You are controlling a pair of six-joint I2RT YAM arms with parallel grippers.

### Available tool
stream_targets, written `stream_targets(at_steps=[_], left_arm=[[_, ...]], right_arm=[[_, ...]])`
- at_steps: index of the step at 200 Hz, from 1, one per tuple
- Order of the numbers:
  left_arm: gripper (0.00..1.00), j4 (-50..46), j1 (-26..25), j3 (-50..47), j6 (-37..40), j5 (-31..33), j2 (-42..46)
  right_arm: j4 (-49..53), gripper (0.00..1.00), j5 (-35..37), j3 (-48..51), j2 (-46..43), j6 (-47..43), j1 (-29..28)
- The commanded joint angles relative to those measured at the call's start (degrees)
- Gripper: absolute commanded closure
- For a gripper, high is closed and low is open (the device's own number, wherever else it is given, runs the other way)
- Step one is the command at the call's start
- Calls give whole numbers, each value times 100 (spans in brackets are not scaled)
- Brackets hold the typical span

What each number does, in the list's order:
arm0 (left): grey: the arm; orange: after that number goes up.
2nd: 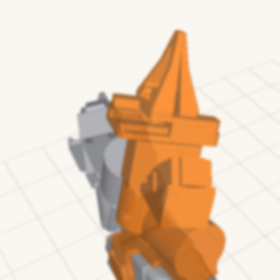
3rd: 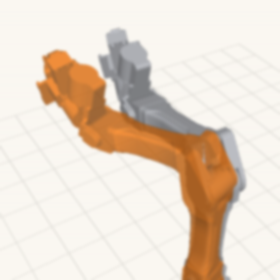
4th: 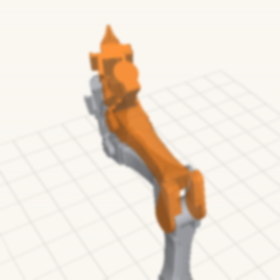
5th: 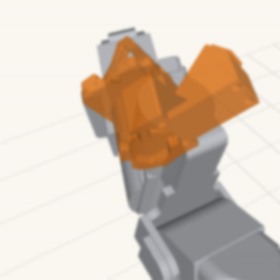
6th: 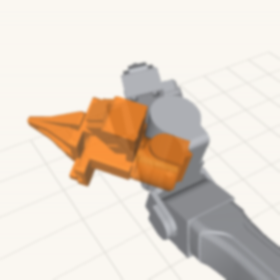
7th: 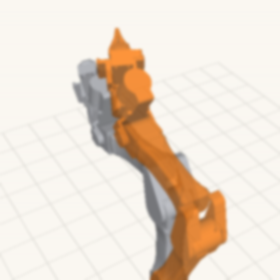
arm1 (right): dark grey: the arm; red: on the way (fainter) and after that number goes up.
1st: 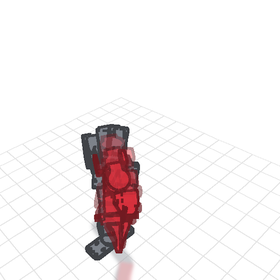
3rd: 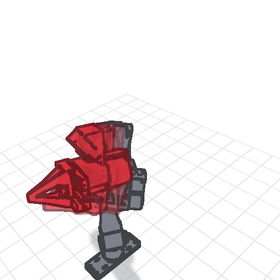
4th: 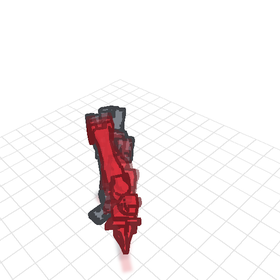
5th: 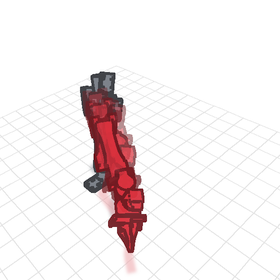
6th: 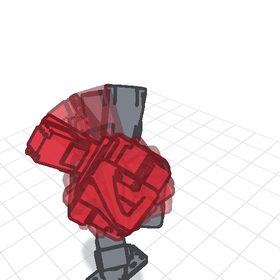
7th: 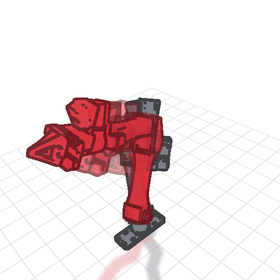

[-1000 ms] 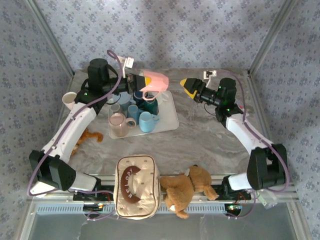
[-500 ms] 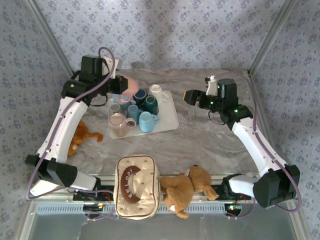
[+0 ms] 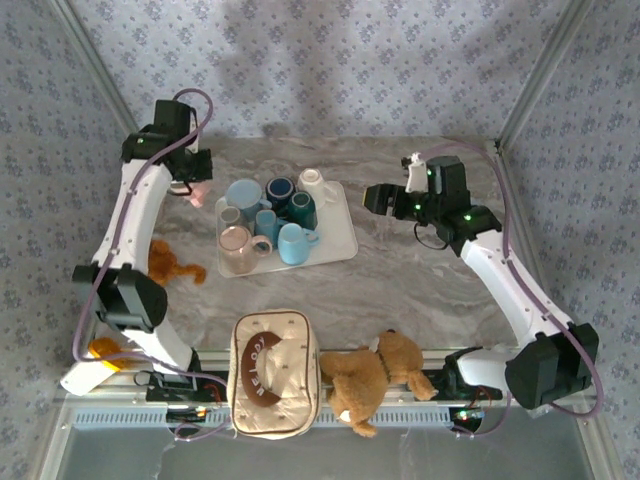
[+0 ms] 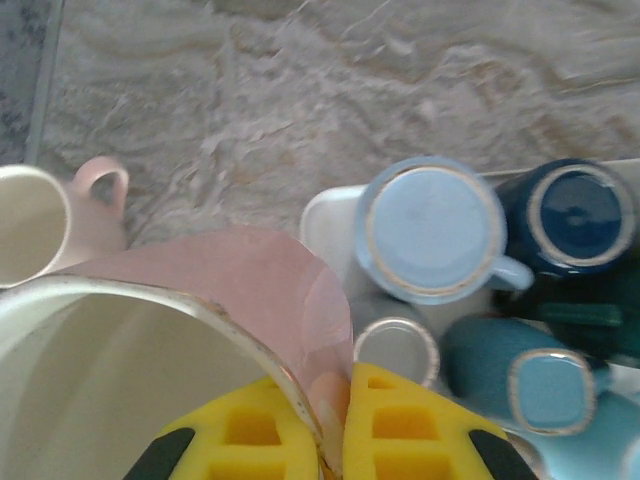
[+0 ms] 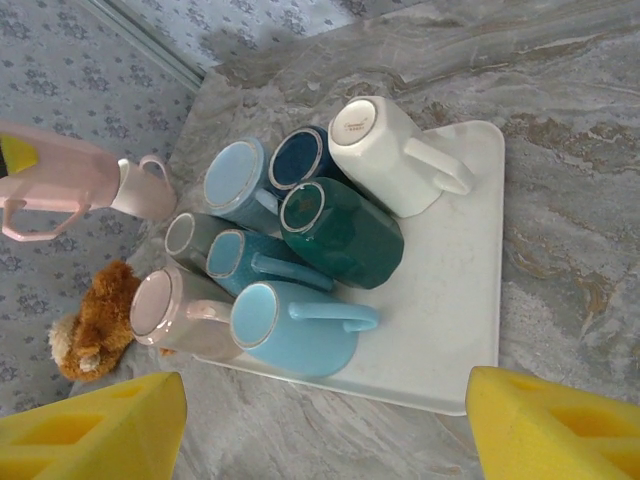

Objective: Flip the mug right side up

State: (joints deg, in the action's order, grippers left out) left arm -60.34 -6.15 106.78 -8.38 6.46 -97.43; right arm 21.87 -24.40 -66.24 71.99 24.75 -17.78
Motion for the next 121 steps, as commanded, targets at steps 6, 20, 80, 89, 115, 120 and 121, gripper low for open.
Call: stream_targets(at_steps=[6, 20, 80, 89, 115, 120, 121], left_arm=[[100, -224, 232, 585, 82, 552, -289], [100, -281, 320, 698, 72, 545, -485], [100, -207, 526, 968, 218, 124, -1285], [100, -194, 527, 1037, 238, 86, -1387], [100, -151, 533, 1286, 325, 159, -1762], [100, -189, 536, 1380, 352, 203, -1865], [100, -202, 541, 1402, 354, 209, -1875]], right_arm=[[183, 24, -65, -155, 41, -139, -30], [216, 24, -90, -157, 43, -144, -24], [137, 25, -107, -154, 61, -143, -16], [76, 24, -115, -116, 61, -107, -15], [5, 24, -142, -23, 39, -78, -13], [13, 24, -144, -21, 34, -78, -15], [20, 24, -144, -21, 34, -77, -15]])
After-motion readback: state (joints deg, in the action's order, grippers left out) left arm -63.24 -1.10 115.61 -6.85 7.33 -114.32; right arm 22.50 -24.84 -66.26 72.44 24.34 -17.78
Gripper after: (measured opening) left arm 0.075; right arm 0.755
